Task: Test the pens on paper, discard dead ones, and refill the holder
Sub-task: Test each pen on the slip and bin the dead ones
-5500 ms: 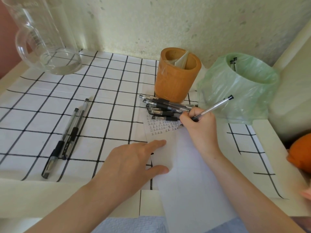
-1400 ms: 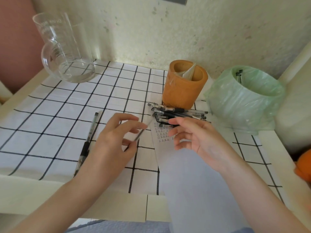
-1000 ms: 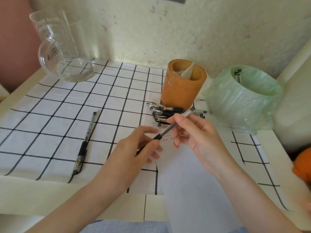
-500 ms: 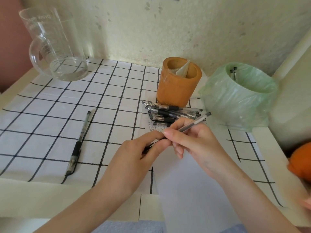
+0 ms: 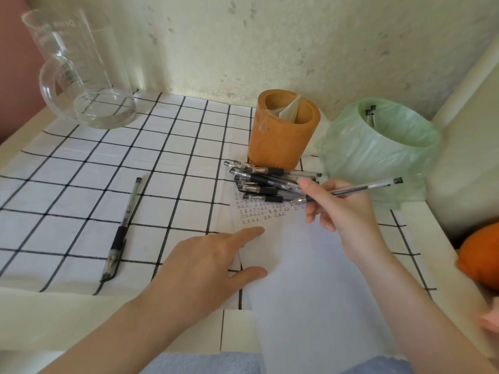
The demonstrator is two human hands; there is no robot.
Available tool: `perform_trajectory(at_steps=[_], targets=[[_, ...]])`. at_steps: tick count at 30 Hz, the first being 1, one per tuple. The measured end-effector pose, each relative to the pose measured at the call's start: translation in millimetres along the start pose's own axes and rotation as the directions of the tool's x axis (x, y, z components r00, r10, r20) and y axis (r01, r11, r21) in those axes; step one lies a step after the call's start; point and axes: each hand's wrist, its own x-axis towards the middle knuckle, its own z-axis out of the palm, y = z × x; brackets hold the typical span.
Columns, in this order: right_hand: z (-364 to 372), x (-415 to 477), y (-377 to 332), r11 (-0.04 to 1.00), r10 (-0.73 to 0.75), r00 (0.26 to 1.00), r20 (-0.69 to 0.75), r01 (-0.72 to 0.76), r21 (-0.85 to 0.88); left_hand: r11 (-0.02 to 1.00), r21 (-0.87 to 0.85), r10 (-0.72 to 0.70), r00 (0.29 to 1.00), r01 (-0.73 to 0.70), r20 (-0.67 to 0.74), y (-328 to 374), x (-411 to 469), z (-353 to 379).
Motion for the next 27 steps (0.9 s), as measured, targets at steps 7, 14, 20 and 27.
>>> perform_trajectory(at_steps=[7,14,20,27], targets=[[19,7,25,0.980,-0.157,0.977,-0.144,0.136,-0.147,1.000,0.009,0.007,1.000,-0.007,0.024,1,0,-1],[20,11,35,0.965,-0.210,0.960,-0.186,0.173,-0.195,1.000,0.003,-0.002,1.000,0.002,0.013,-1,1,2],[20,11,35,0.961,-0.224,0.960,-0.167,0.189,-0.200,1.000,0.005,-0.005,1.000,0.005,0.010,-1,1,3],[21,11,35,0.956,-0.238,0.958,-0.159,0.202,-0.212,1.000,0.018,-0.010,1.000,0.009,0.017,0,2,2]])
